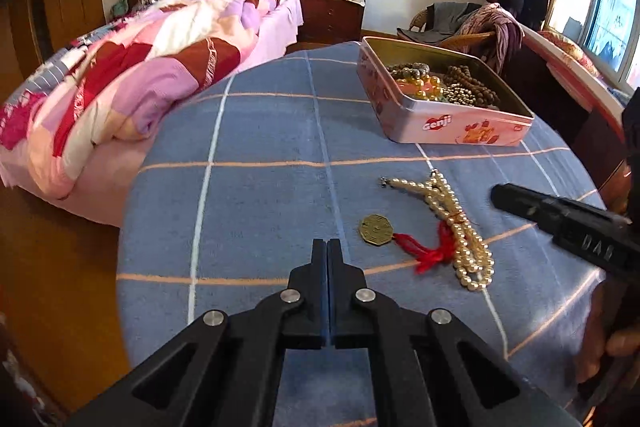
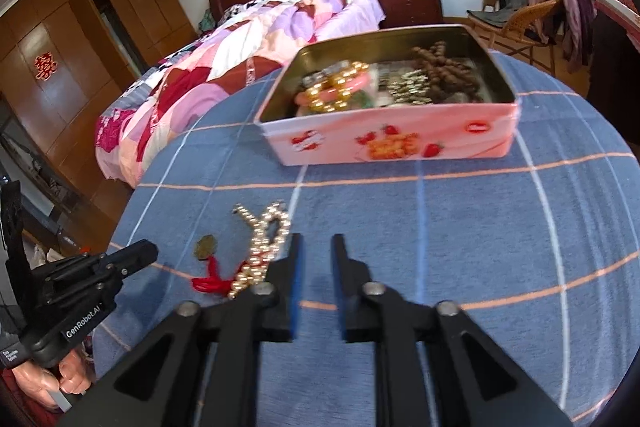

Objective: Organize jewelry

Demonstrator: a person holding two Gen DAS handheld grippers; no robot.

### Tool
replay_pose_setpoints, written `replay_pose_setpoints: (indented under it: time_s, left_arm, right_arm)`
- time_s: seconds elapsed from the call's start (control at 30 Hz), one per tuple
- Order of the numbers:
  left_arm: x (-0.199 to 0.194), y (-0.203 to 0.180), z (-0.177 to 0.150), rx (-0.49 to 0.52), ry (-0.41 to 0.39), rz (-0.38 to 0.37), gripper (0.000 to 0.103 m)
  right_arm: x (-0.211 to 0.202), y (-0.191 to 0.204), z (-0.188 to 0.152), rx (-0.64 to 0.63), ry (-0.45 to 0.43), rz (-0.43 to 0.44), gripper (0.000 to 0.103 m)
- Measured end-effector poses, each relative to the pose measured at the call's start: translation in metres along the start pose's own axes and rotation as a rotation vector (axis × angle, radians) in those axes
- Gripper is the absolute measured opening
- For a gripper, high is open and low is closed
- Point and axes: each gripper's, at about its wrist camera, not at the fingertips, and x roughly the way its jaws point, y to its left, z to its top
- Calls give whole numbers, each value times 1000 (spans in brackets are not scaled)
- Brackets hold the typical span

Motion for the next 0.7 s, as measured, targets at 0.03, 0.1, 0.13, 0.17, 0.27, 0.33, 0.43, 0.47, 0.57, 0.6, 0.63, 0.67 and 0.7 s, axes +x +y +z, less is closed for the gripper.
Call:
replay_pose_setpoints:
  time_s: [0.03, 0.1, 0.13, 0.17, 0.27, 0.33, 0.43, 0.47, 0.57, 0.6, 0.63, 0.67, 0.7]
  left_arm:
    - [0, -2, 0, 4, 0, 2, 4]
    - [1, -7, -1, 15, 3, 11, 27]
    - [1, -10, -2, 19, 5, 11, 35]
    - [0, -12, -2, 21, 1, 3, 49]
    - [-5, -15, -3, 33, -9, -11, 56]
    - [-7, -19, -4, 54, -6, -13, 57]
    - [-8, -25, -5, 81, -4, -23, 57]
    - [-8, -26, -5, 85, -4, -26, 57]
    - [-4, -34, -5, 96, 3, -41, 57]
    - [-2, -38, -3, 101, 6, -45, 57]
    - [0, -42, -2, 106, 7, -50, 57]
    - [3, -48, 1, 113, 7, -56, 57]
    - [6, -52, 4, 116, 8, -59, 57]
  right_arm:
    - [3, 7, 1, -19, 4, 3, 42]
    - [11, 20, 3, -64, 20, 0, 43]
    - [17, 26, 3, -86, 35, -9, 43]
    - [25, 32, 3, -117, 63, -31, 43]
    - [40, 51, -2, -254, 85, -141, 36]
    - [40, 54, -4, -306, 80, -184, 17]
    - [27, 29, 1, -188, 60, -127, 16]
    - [22, 21, 3, -162, 44, -125, 16]
    - [2, -8, 7, -65, -3, -107, 16]
    - [-3, -17, 7, -39, -10, -109, 16]
    - [-6, -22, 8, -23, -16, -119, 16]
    - [-8, -29, 9, -6, -20, -140, 16]
    - [-8, -34, 9, 4, -19, -151, 16]
